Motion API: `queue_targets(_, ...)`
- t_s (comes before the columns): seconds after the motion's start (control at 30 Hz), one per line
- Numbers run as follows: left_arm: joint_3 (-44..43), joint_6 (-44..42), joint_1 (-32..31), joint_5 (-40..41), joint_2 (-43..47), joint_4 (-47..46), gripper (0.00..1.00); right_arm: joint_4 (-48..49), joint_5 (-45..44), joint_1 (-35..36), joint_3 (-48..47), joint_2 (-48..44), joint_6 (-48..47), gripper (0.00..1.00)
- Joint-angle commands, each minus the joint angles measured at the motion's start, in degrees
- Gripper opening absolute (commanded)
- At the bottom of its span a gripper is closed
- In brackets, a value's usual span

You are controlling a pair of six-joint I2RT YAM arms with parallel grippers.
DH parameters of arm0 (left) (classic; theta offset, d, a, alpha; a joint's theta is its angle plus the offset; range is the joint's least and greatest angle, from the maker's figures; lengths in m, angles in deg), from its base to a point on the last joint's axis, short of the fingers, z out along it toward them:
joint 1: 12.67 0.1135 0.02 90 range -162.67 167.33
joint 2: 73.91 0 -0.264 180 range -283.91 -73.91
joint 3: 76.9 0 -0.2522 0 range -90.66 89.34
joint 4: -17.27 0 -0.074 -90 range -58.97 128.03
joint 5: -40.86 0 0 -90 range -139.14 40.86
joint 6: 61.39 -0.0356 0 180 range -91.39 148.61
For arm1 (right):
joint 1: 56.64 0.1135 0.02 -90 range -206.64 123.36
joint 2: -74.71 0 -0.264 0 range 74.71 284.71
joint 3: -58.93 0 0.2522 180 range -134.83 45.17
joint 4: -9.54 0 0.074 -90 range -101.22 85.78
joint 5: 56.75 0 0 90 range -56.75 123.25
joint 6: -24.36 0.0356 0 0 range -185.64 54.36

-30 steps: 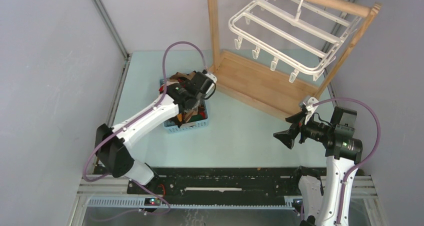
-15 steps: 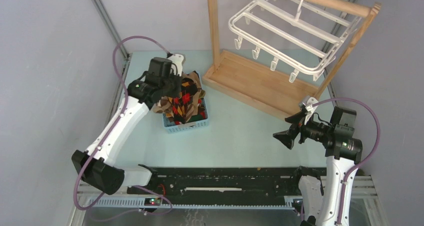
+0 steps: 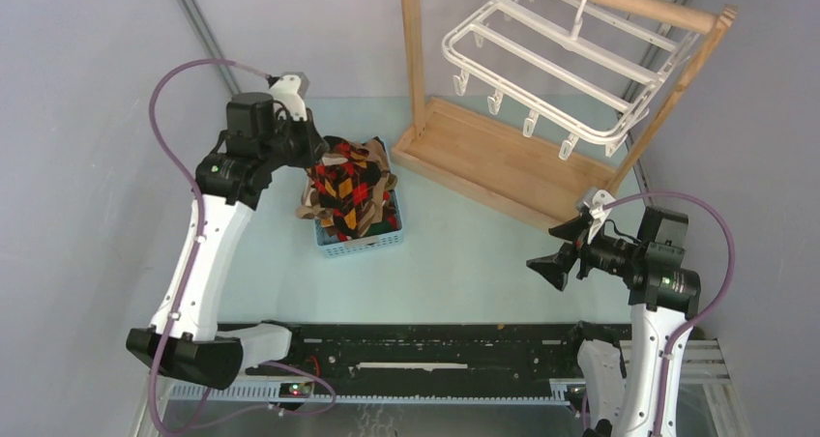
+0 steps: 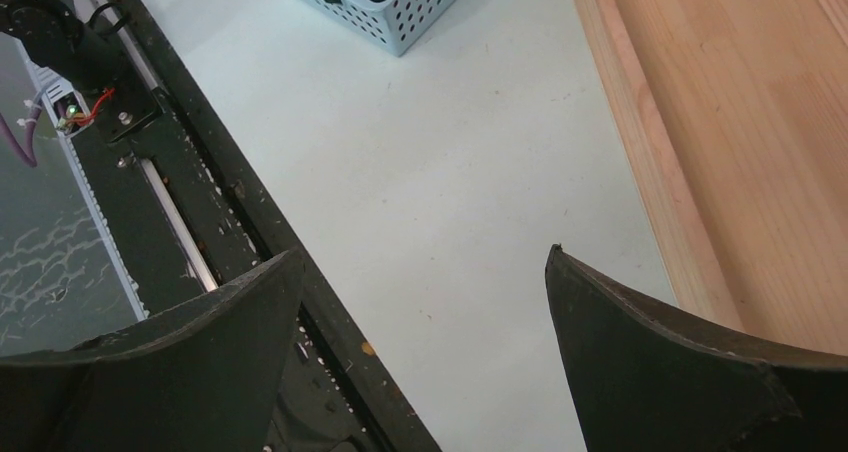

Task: Clip the socks to the hanger
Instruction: Pick up the sock from the bin.

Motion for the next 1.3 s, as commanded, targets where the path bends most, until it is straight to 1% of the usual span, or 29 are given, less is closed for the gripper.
queue_targets(0.0,-6.17,1.84,0.43,-2.8,3.8,-2.94,0.0,1.12,2.48,0.83,-1.67,-1.69,-1.63,1.0)
queue_targets(0.17,-9.17,2.47,0.49,-1.45,5.79,-5.62,0.0,2.6,3.06,1.57,-1.67,-2.75,-1.39,1.0)
queue_targets(0.23,-10.04,3.46,0.52,-2.87,6.13,-6.89,0.0,3.16,3.07,1.87,-1.65,-3.15,-1.33,1.0)
queue_targets(0.3,-10.7,5.03,0.52,-6.35,6.26,-8.17,0.0,3.66,3.36,2.22,-1.66,-3.74,-1.35,1.0)
queue_targets(0.37,-10.6,7.19,0.52,-12.8,6.11,-9.73,0.0,4.0,3.97,2.73,-1.65,-4.71,-1.99,1.0)
queue_targets(0.5,-7.71,15.79,-0.55,-25.56,5.73,-15.71,0.0,3.77,7.33,3.88,-1.67,-7.45,-6.09,1.0)
queue_targets(0.57,-5.89,16.66,-3.58,-26.75,5.64,-16.82,0.0,3.86,8.88,4.47,-1.67,-8.21,-7.43,1.0)
queue_targets(0.73,-3.12,13.95,-14.83,-21.55,3.9,-15.75,0.0,5.15,9.84,5.81,-1.61,-8.47,-6.5,1.0)
queue_targets(0.8,-1.69,14.14,-19.82,-19.28,2.72,-16.71,0.0,4.98,9.59,6.25,-1.67,-8.62,-6.55,1.0)
queue_targets(0.93,1.12,15.95,-27.07,-15.29,-0.63,-19.76,0.0,3.91,9.92,7.04,-1.64,-8.77,-6.78,1.0)
queue_targets(1.03,2.12,17.4,-32.23,-10.78,-3.78,-22.79,0.0,4.38,9.52,7.83,-1.51,-8.95,-5.54,0.99)
queue_targets(1.13,1.11,18.06,-36.43,-7.88,-7.88,-24.22,0.0,9.99,6.24,9.21,-0.16,-10.29,0.97,0.98)
queue_targets(1.2,-0.37,18.2,-38.81,-6.53,-10.67,-23.92,0.0,15.54,1.53,10.88,1.09,-11.69,6.85,0.98)
queue_targets(1.27,-1.75,18.03,-40.47,-5.4,-12.9,-23.33,0.0,18.63,-2.24,12.87,1.83,-12.58,9.62,0.98)
